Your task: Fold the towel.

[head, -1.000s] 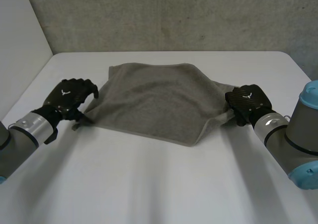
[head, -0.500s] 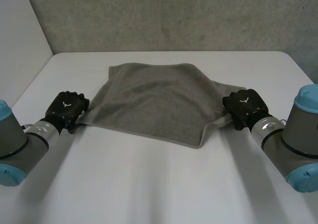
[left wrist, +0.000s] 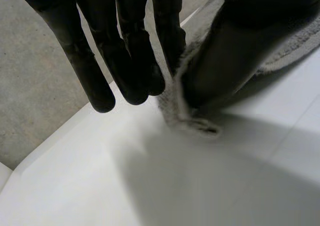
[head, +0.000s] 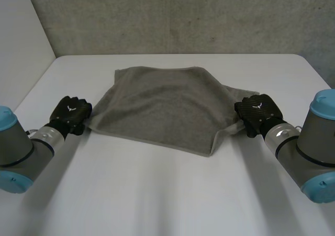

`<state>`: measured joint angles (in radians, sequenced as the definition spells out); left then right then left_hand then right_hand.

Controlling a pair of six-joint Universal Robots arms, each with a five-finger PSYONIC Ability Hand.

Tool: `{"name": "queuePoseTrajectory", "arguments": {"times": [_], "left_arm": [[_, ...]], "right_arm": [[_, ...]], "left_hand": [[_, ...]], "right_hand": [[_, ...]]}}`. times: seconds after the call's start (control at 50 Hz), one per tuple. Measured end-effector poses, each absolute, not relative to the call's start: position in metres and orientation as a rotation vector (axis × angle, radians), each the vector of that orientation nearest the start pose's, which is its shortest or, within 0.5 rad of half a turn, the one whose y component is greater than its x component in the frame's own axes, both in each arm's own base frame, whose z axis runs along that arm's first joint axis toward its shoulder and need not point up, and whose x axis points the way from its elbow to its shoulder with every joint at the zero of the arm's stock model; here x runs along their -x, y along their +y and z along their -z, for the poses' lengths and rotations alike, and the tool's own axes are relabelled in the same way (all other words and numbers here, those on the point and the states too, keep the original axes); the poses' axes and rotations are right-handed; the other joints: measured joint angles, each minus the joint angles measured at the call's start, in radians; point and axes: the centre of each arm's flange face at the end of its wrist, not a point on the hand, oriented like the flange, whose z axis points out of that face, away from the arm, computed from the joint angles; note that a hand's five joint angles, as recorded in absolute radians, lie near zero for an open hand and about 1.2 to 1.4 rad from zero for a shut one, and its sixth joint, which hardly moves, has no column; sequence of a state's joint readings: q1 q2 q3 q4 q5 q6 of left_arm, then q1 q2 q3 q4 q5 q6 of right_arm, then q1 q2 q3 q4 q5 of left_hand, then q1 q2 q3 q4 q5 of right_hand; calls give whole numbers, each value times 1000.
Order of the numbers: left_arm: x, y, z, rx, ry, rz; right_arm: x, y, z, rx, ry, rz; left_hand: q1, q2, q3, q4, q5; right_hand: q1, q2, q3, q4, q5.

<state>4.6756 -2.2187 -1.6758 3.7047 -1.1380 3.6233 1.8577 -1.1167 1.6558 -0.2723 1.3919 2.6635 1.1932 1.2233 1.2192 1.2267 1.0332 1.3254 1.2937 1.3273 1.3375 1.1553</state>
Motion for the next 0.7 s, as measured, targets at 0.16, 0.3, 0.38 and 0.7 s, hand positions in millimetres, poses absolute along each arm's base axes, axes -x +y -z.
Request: {"name": "queuePoseTrajectory", "arguments": {"times": [0.16, 0.3, 0.38, 0.7], "left_arm": [[184, -361, -101, -1053, 2207, 2051], [181, -361, -106, -1045, 2186, 2058], [180, -361, -110, -1035, 2176, 2063], [178, -357, -117, -1027, 2157, 2076]], "right_arm": [[-241, -300, -157, 1074, 2229, 1901], [-240, -301, -162, 1078, 2245, 1887], [-240, -298, -166, 1097, 2273, 1827], [-241, -289, -177, 1153, 2362, 1626]], "left_hand": [[62, 114, 115, 129, 72], [66, 114, 116, 129, 72], [67, 114, 116, 129, 72], [67, 115, 116, 129, 77]], "right_hand": [[-194, -166, -195, -196, -191], [-609, -574, -605, -612, -624], [-741, -703, -738, -750, -775], [-894, -863, -895, -908, -938]]}}
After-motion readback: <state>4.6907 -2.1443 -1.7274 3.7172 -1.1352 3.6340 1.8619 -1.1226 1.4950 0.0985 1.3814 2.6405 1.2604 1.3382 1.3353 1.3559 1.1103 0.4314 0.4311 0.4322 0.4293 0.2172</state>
